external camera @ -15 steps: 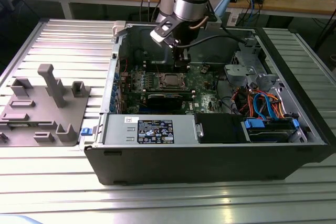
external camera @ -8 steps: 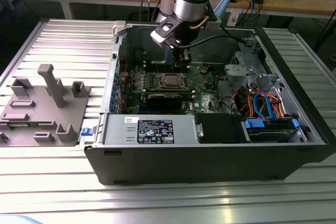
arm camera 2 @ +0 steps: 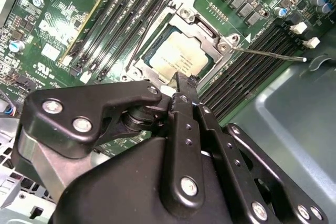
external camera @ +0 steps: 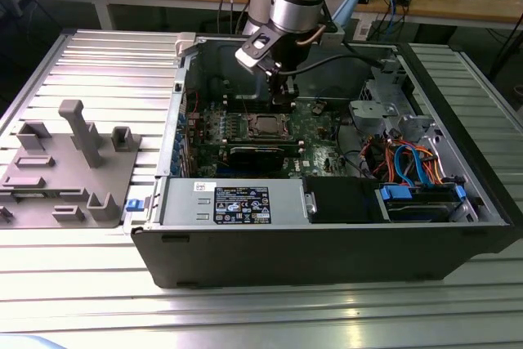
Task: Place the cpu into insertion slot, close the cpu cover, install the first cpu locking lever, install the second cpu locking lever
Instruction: 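Install the first cpu locking lever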
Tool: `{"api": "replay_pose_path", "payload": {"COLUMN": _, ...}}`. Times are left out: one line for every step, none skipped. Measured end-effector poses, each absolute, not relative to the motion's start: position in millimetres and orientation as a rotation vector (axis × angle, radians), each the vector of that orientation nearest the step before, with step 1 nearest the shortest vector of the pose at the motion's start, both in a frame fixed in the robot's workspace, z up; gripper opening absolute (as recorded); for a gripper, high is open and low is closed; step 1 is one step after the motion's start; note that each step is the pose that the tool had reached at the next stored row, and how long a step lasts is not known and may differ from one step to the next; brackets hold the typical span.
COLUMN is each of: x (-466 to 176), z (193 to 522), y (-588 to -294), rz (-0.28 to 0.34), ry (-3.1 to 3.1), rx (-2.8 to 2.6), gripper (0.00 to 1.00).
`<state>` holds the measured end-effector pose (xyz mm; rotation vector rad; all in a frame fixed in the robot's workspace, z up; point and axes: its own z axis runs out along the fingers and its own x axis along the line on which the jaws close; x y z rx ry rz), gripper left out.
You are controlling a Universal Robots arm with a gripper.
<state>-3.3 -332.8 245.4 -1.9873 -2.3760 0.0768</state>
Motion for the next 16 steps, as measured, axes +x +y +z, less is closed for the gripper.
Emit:
{"api": "replay_pose_path", "payload": {"x": -3.3, "z": 245.4, "y": -332.8, "rz": 0.077, "ry": -2.381, "rx": -1.981, "gripper": 0.11}}
{"api": "replay_pose_path", "payload": {"x": -3.3, "z": 245.4, "y": -332.8, "rz": 0.077, "ry": -2.386, "rx": -1.976, "gripper": 0.11}}
{"api": "replay_pose_path", "payload": {"x": -3.3, "z": 245.4, "y": -332.8, "rz": 0.077, "ry": -2.389, "rx": -1.973, "gripper": 0.11}}
{"api": "replay_pose_path", "payload": {"x": -3.3, "z": 245.4, "y": -332.8, "rz": 0.077, "ry": -2.391, "rx": -1.97, "gripper": 0.11}}
{"api": "replay_pose_path", "payload": {"x": -3.3, "z": 245.4, "y": -332.8, "rz": 0.077, "ry": -2.394, "rx": -1.966, "gripper": 0.11}}
{"api": "replay_pose_path", "payload": {"x": -3.3, "z": 245.4, "y": -332.8, "rz": 0.077, "ry": -2.396, "rx": -1.964, "gripper": 0.11}}
{"api": "replay_pose_path", "payload": {"x": -3.3, "z": 245.4, "y": -332.8, "rz": 0.078, "ry": -2.4, "rx": -1.959, "gripper": 0.11}}
{"api": "replay_pose_path", "payload": {"x": -3.3, "z": 245.4, "y": -332.8, "rz": 0.078, "ry": -2.404, "rx": -1.954, "gripper": 0.11}}
{"api": "replay_pose_path", "payload": {"x": -3.3, "z": 245.4, "y": -332.8, "rz": 0.078, "ry": -2.407, "rx": -1.951, "gripper": 0.11}}
{"api": "replay_pose_path", "payload": {"x": -3.3, "z": 245.4, "y": -332.8, "rz": 0.078, "ry": -2.41, "rx": -1.947, "gripper": 0.11}}
{"api": "replay_pose_path", "payload": {"x": -3.3, "z": 245.4, "y": -332.8, "rz": 0.078, "ry": -2.413, "rx": -1.943, "gripper": 0.11}}
{"api": "replay_pose_path", "payload": {"x": -3.3, "z": 245.4, "y": -332.8, "rz": 0.078, "ry": -2.416, "rx": -1.94, "gripper": 0.11}}
{"api": "replay_pose_path", "payload": {"x": -3.3, "z": 245.4, "y": -332.8, "rz": 0.078, "ry": -2.421, "rx": -1.933, "gripper": 0.11}}
{"api": "replay_pose_path", "payload": {"x": -3.3, "z": 245.4, "y": -332.8, "rz": 0.078, "ry": -2.427, "rx": -1.927, "gripper": 0.11}}
{"api": "replay_pose_path", "payload": {"x": -3.3, "z": 245.4, "y": -332.8, "rz": 0.079, "ry": -2.432, "rx": -1.921, "gripper": 0.11}}
{"api": "replay_pose_path", "payload": {"x": -3.3, "z": 245.4, "y": -332.8, "rz": 0.079, "ry": -2.437, "rx": -1.914, "gripper": 0.11}}
